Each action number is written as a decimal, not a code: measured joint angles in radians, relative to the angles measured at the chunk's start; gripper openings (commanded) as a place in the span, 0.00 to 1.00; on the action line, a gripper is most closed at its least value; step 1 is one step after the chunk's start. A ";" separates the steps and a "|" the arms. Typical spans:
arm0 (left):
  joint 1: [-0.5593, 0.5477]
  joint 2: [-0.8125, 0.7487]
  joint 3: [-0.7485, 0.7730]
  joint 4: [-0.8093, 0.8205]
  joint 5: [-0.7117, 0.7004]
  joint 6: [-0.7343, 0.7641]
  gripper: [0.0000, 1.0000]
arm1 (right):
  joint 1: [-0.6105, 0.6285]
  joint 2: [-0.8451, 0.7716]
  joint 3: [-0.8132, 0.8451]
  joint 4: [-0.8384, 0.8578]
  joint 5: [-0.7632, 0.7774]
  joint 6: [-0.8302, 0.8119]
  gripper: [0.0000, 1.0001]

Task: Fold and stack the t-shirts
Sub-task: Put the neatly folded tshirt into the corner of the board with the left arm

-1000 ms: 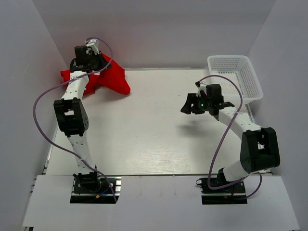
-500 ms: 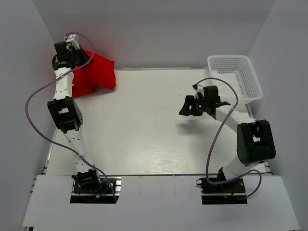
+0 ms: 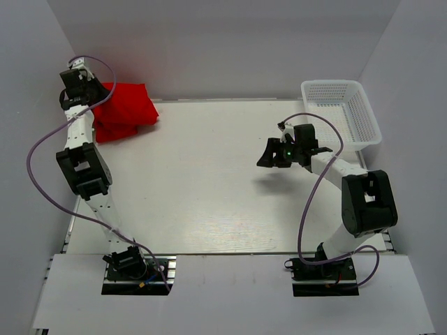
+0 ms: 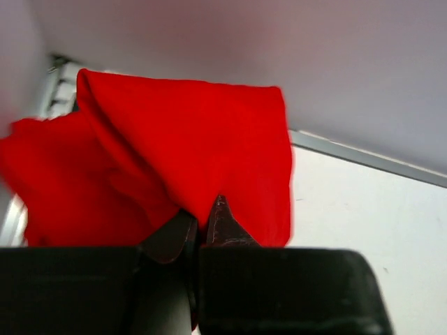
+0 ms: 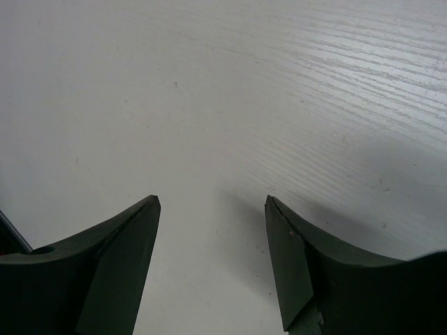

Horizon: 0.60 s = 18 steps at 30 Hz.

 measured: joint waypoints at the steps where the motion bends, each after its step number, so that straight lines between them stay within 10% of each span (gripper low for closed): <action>1: 0.008 -0.016 -0.031 0.010 -0.021 -0.004 0.00 | 0.001 0.005 0.000 0.003 -0.003 0.002 0.68; 12: 0.063 -0.090 -0.157 0.072 -0.148 -0.018 0.00 | 0.002 0.053 0.008 0.016 -0.031 0.013 0.68; 15: 0.063 -0.101 -0.178 0.072 -0.187 -0.015 0.16 | 0.002 0.069 0.022 0.018 -0.040 0.013 0.68; 18: 0.060 -0.114 -0.203 0.076 -0.200 -0.011 0.58 | 0.003 0.076 0.026 0.016 -0.046 0.012 0.70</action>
